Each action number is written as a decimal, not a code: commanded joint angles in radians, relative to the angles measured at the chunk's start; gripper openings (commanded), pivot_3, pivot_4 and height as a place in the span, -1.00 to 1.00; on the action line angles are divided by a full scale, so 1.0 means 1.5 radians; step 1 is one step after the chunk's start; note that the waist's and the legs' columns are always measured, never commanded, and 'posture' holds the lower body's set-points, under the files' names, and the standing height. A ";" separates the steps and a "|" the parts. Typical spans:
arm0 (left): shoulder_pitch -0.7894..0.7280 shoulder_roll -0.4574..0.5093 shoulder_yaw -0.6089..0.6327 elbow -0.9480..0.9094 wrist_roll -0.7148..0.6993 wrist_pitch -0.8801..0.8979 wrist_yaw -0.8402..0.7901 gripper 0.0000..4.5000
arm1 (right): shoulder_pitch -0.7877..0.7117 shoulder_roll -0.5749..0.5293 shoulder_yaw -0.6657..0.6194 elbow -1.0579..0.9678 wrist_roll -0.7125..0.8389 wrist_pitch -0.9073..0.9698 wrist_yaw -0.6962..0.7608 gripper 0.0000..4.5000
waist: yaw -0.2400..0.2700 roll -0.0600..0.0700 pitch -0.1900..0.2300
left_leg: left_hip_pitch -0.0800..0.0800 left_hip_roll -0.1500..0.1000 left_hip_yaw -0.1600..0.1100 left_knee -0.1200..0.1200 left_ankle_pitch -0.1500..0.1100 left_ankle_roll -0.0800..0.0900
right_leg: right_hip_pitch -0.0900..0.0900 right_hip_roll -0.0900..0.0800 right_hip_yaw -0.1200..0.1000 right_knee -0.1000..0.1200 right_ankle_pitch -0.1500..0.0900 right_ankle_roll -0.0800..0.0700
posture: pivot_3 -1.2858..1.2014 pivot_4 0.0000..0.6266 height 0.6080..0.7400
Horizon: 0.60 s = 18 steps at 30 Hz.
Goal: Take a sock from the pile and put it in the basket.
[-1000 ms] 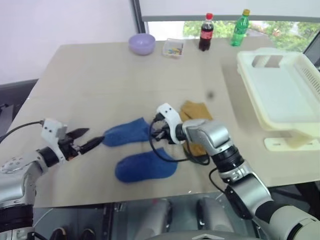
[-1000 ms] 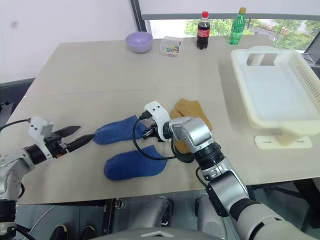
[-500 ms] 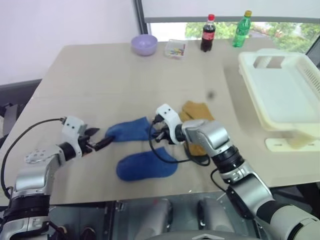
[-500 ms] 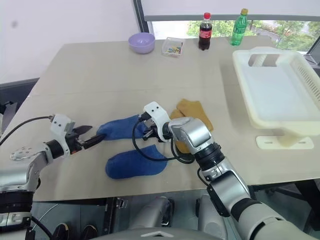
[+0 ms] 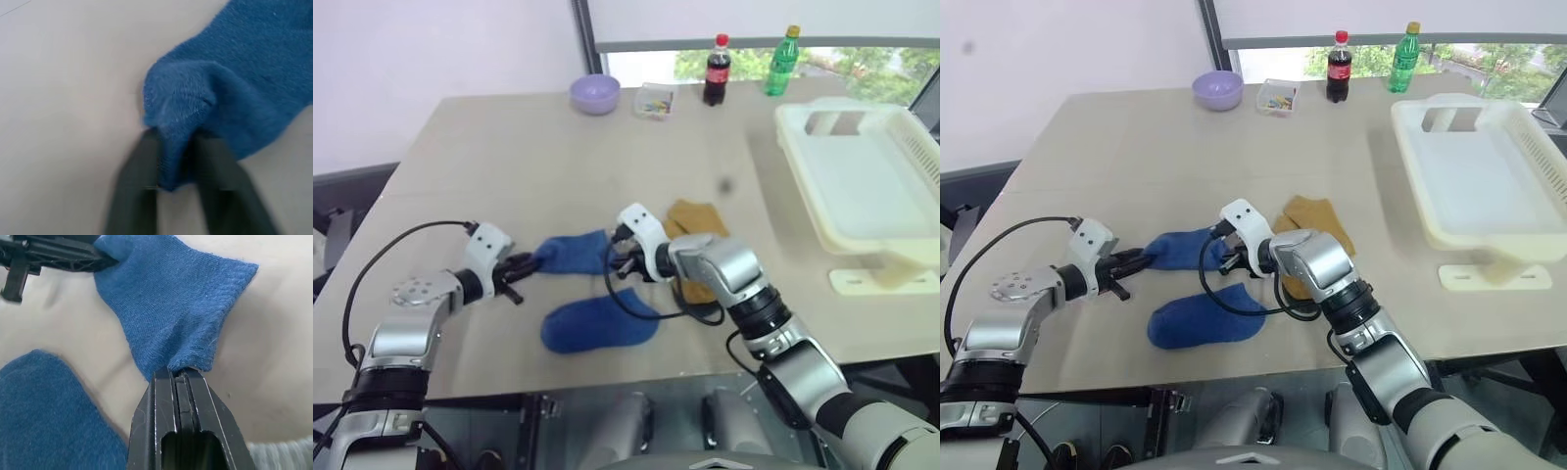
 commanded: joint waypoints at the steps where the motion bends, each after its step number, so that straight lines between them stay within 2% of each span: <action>1: 0.023 0.000 -0.016 0.037 0.030 0.012 0.016 -0.98 | -0.006 0.002 -0.001 -0.029 0.006 -0.009 -0.001 -1.00 | -0.002 0.001 0.000 | 0.000 0.000 0.000 0.000 0.000 0.000 | 0.000 0.000 0.000 0.001 0.000 0.000 | 0.03 -0.52 1.00; 6: 0.046 -0.028 0.024 -0.004 -0.013 -0.003 0.016 -0.98 | -0.003 -0.014 -0.003 -0.073 0.015 0.010 0.003 -1.00 | -0.002 0.001 0.000 | 0.000 0.000 0.000 0.000 0.000 0.000 | 0.000 0.000 0.001 0.001 0.000 0.000 | 0.03 -0.52 1.00; 11: 0.102 -0.075 0.119 -0.140 -0.136 0.019 0.007 -0.98 | 0.006 -0.034 -0.032 -0.183 0.053 0.090 -0.002 -1.00 | -0.003 0.000 0.000 | -0.002 0.000 0.000 0.000 0.000 0.000 | -0.002 0.000 0.001 -0.001 0.000 0.000 | 0.03 -0.52 1.00; 15: 0.206 -0.101 0.203 -0.297 -0.259 0.065 -0.005 -0.98 | 0.018 -0.072 -0.054 -0.298 0.106 0.184 0.008 -1.00 | -0.004 -0.004 0.000 | -0.009 0.000 0.000 0.000 0.002 -0.002 | -0.006 0.000 0.000 -0.002 0.000 0.000 | 0.03 -0.52 1.00; 18: 0.308 -0.119 0.231 -0.409 -0.309 0.080 -0.003 -0.98 | 0.030 -0.105 -0.086 -0.376 0.154 0.261 0.016 -1.00 | -0.002 -0.003 0.000 | -0.011 0.000 0.000 -0.001 0.001 -0.002 | -0.008 -0.001 0.001 -0.005 0.000 0.000 | 0.03 -0.52 1.00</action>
